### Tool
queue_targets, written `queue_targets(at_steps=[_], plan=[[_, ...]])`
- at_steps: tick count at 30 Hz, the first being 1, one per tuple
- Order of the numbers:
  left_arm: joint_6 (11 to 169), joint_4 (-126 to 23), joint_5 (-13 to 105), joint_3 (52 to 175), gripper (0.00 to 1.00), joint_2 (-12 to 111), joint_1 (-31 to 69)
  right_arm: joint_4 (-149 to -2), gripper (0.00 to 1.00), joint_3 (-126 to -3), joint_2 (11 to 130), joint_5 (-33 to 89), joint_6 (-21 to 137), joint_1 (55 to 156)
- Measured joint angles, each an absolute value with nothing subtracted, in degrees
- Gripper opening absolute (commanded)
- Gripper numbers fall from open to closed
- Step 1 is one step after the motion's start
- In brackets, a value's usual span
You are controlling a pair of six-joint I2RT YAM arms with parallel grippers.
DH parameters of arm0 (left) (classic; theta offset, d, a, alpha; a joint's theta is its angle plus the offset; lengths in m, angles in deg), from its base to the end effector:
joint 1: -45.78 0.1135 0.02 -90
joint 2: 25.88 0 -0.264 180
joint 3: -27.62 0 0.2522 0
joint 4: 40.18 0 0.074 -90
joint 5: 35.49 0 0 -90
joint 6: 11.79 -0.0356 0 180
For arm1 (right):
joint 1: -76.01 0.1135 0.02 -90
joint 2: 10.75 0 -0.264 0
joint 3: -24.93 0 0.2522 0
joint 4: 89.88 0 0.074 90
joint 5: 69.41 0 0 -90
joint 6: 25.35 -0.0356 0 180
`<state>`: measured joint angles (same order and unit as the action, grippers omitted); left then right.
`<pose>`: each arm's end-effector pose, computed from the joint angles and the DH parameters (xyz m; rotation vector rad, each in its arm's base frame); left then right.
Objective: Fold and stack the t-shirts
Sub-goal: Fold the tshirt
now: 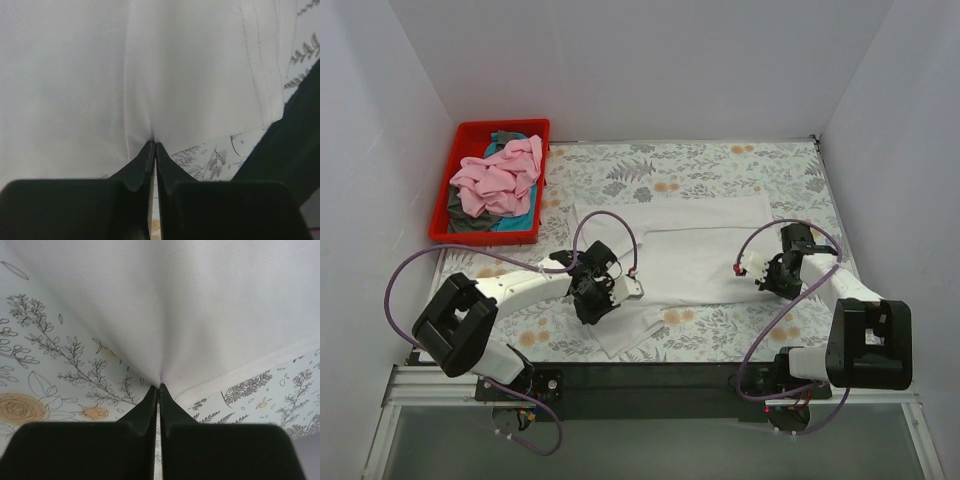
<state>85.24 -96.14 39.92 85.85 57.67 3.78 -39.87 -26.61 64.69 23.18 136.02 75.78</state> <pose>0.1685 -0.1637 0.1608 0.9528 2.9246 -0.4555 0.2146 0.0007 0.1616 -1.6838 2.3387 -0.1854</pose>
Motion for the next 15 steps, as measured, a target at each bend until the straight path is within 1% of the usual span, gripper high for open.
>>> queue_targets(at_steps=[7,15], plan=[[85.0,-103.4,37.6,85.9,0.0,53.5,3.6,-37.2,0.01,-25.8,58.1,23.4,137.0,75.8],[83.7,-108.9,36.9,91.8,0.0,52.0,5.0,-33.5,0.01,-29.7,58.8,24.1,137.3,75.8]])
